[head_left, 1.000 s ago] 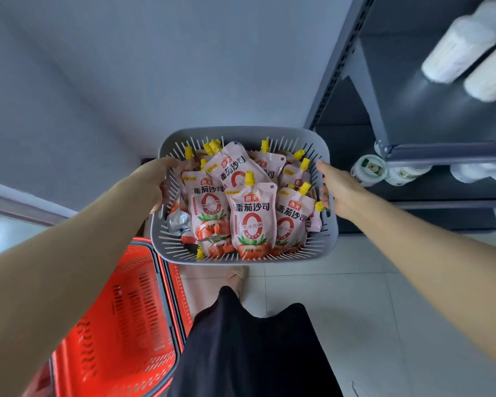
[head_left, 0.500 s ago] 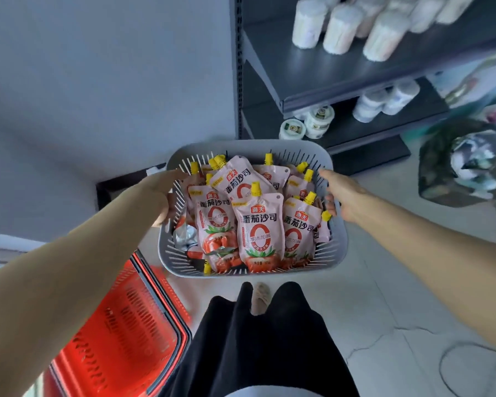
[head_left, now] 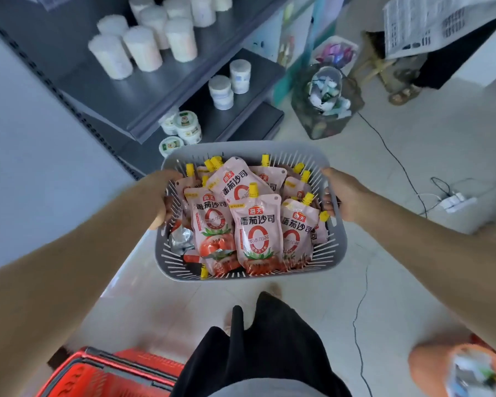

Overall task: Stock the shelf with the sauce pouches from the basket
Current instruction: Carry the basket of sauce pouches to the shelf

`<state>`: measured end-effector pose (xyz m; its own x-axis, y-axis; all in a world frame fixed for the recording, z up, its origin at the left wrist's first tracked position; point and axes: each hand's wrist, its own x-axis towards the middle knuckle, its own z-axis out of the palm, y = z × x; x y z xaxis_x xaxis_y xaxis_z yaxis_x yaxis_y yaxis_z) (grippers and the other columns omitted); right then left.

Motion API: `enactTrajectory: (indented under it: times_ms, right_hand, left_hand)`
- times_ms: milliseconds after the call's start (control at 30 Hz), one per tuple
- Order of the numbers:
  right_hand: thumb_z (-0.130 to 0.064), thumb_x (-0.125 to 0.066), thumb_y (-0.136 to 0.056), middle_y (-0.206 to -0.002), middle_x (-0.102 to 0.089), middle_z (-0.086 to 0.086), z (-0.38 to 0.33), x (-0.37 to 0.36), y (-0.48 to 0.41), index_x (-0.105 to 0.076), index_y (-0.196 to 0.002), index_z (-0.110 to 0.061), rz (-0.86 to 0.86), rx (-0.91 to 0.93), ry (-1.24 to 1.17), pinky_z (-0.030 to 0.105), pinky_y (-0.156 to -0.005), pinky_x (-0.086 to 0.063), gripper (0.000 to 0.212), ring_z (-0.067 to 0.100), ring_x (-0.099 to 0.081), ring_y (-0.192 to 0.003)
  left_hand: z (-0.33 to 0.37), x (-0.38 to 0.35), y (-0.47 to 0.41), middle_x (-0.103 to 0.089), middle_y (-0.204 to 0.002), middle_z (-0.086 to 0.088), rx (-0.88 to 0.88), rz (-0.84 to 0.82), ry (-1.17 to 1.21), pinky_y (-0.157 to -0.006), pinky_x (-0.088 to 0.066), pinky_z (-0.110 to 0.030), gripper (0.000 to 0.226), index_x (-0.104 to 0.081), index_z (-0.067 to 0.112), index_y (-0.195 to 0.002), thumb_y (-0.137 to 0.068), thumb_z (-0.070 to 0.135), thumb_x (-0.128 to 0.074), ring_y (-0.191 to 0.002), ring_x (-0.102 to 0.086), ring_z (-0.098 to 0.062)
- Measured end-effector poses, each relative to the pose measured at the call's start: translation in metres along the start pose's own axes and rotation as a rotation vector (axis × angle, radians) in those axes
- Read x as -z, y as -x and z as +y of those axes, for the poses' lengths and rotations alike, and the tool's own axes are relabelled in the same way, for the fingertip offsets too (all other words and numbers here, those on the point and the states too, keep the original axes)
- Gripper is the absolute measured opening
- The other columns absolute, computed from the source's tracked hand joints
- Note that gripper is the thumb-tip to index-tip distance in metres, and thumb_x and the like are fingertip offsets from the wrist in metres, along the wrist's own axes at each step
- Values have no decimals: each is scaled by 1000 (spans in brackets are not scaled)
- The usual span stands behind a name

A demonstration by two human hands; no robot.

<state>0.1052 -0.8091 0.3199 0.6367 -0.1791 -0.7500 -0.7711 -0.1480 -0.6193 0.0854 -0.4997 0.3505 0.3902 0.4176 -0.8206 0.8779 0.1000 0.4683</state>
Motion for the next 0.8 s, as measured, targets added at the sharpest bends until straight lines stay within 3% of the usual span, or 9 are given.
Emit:
enactTrajectory:
  times_ms: [200,333,500,633,700,800]
  right_hand:
    - [-46,-38,-94,-58,-32,3,23,113,-24,-42,-68,-17,91,-67,-167,26,-49,-22,39,14,-26,-49]
    - [-48,-39,-95,-54,-35,1,26,192,-35,-43,-65,-17,184,-96,-287,24,-47,-24,44,13,-28,-46]
    - [-43,-43,-96,-27,-47,-8,18,282,-46,-50,-73,-16,334,-87,-423,9,-31,-31,36,7,-42,-21]
    - [-37,-44,-98,-25,-46,-7,9,345,-63,-48,-71,-13,442,-76,-560,8,-28,-33,36,5,-42,-18]
    - [-38,-44,-97,-26,-47,-7,5,375,-78,-51,-74,-13,488,-93,-584,7,-29,-32,35,4,-42,-18]
    - [-39,-42,-97,-28,-46,-6,-4,417,-103,-50,-69,-14,539,-129,-609,7,-30,-30,38,6,-40,-20]
  left_hand:
    - [43,-125,27,-43,-23,1,-89,-75,-126,-39,-38,-13,29,-51,17,-63,-75,39,-65,-16,-38,-11]
    - [71,-218,49,-44,-24,-1,-111,-193,-204,-30,-39,-18,30,-48,13,-65,-80,34,-63,-16,-39,-14]
    - [107,-328,69,-47,-44,1,-115,-251,-287,-39,-37,-16,23,-52,17,-71,-75,35,-66,-30,-41,-13]
    - [140,-418,86,-39,-31,0,-165,-344,-374,-29,-37,-15,34,-40,15,-58,-82,29,-60,-14,-31,-13]
    - [159,-461,94,-38,-24,1,-184,-372,-421,-29,-38,-15,31,-42,14,-59,-80,27,-60,-14,-32,-12]
    - [189,-527,100,-43,-31,-1,-202,-420,-478,-33,-37,-13,25,-45,11,-65,-79,25,-61,-18,-37,-13]
